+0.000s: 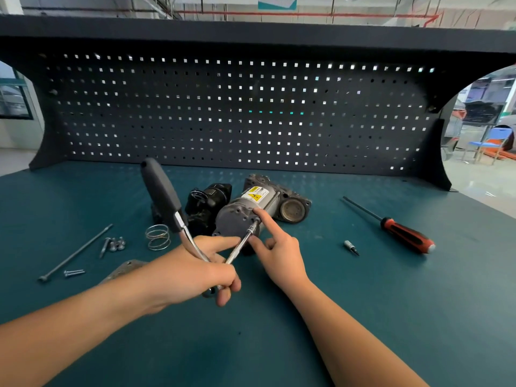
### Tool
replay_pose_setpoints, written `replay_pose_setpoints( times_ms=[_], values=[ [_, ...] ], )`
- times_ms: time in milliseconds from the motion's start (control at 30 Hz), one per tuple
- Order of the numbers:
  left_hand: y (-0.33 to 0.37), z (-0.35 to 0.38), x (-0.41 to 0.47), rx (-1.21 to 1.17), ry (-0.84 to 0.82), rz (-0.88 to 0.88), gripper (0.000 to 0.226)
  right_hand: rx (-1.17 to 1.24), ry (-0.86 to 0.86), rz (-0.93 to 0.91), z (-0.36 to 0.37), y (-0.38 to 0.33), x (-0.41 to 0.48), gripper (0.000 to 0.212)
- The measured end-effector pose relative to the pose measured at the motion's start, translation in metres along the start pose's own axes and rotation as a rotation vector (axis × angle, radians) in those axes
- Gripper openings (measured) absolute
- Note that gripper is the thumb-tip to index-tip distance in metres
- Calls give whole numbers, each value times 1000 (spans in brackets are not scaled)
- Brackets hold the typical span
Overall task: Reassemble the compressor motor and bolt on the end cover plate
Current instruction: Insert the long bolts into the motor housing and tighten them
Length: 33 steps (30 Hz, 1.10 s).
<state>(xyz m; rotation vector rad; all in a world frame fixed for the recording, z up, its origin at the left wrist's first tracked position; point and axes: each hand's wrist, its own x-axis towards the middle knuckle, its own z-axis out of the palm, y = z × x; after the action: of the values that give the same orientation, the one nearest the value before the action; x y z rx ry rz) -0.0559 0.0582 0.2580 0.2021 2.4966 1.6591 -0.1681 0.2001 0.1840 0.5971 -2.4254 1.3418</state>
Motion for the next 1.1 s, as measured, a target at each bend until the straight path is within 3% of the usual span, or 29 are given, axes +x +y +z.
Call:
replay_pose_setpoints(
  times_ms=[167, 333, 467, 600, 767, 933, 1000, 1100],
  values=[
    [14, -7, 0, 287, -61, -36, 75, -11, 1, -22, 1, 0, 1, 56],
    [30, -9, 2, 756, -120, -112, 45, -11, 6, -35, 2, 3, 2, 58],
    [30, -10, 2, 818, -115, -110, 42, -35, -11, -29, 2, 3, 3, 56],
    [11, -2, -7, 354, -102, -37, 32, -48, -22, -42, 2, 5, 3, 55],
    [-19, 11, -9, -405, 94, -35, 57, -35, -41, -66, 4, 3, 1, 62],
    [-26, 15, -10, -867, 190, -116, 37, -29, -65, -62, 10, -4, 3, 63],
    [-27, 11, -9, -1017, 170, -151, 36, -41, -74, -59, 11, -5, 4, 65],
    [-26, 4, -10, -1253, 54, -169, 57, -96, -109, -59, 9, -5, 2, 69]
  ],
)
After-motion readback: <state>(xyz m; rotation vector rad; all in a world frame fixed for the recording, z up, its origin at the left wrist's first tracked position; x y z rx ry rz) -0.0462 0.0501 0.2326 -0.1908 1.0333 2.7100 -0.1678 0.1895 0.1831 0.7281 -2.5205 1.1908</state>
